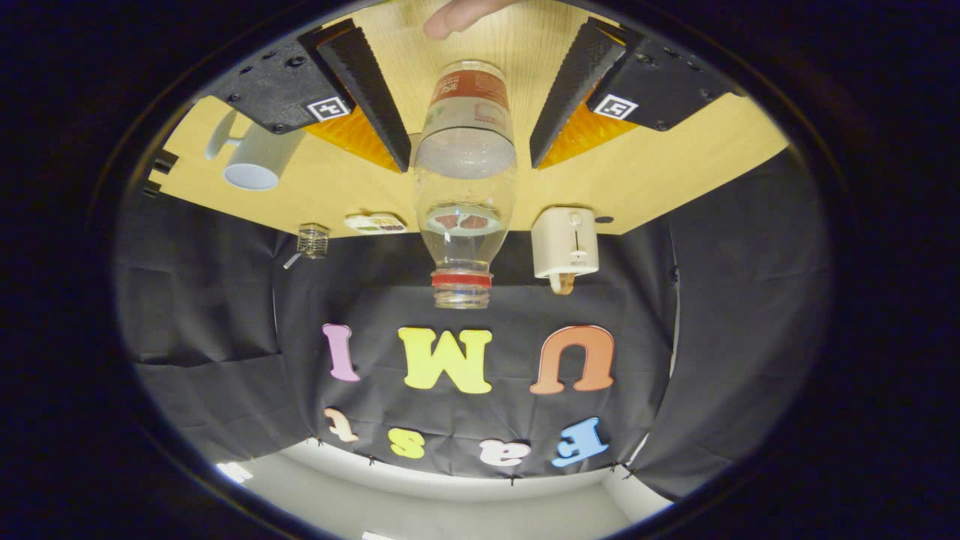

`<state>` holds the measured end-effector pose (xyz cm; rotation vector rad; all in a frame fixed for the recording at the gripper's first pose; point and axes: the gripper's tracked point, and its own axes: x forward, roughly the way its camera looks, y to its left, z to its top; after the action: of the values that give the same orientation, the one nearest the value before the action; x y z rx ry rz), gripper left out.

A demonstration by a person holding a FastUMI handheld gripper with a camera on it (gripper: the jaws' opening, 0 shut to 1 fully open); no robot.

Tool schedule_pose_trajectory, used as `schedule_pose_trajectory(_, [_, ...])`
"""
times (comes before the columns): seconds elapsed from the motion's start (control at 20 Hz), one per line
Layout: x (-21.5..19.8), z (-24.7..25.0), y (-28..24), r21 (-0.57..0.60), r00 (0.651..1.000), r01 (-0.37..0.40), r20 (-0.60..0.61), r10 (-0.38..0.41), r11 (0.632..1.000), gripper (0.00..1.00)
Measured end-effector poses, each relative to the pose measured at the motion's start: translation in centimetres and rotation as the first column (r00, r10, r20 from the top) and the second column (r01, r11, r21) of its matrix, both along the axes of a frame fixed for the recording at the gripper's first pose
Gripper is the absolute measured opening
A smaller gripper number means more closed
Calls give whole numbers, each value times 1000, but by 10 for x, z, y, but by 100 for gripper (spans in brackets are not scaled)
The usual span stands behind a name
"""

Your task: Take the bottle from table, then pour the juice into the cup, finally place the bottle on the coaster

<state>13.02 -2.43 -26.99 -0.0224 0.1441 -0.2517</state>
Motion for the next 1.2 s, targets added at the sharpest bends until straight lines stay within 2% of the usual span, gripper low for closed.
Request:
schedule_pose_trajectory(0.1, [6, -5, 3, -10, 1000, -14, 5, 14, 1000, 100])
schedule_pose_trajectory(0.3, [16, -9, -7, -47, 1000, 12, 3, -12, 999, 100])
schedule_pose_trajectory(0.4, [17, 2, -7, -58, 1000, 8, 9, -8, 998, 82])
schedule_pose_trajectory(0.45, [19, 3, -6, -45, 1000, -7, 11, 7, 999, 81])
schedule_pose_trajectory(0.5, [18, 9, -3, -21, 999, -27, 21, 28, 999, 81])
schedule_pose_trajectory(0.7, [6, 36, -13, 99, 998, -28, 50, 23, 995, 78])
schedule_pose_trajectory(0.9, [-7, 69, -13, 222, 995, -56, 91, 36, 973, 78])
schedule_pose_trajectory(1.2, [-16, 105, -10, 343, 993, -71, 117, 33, 937, 78])
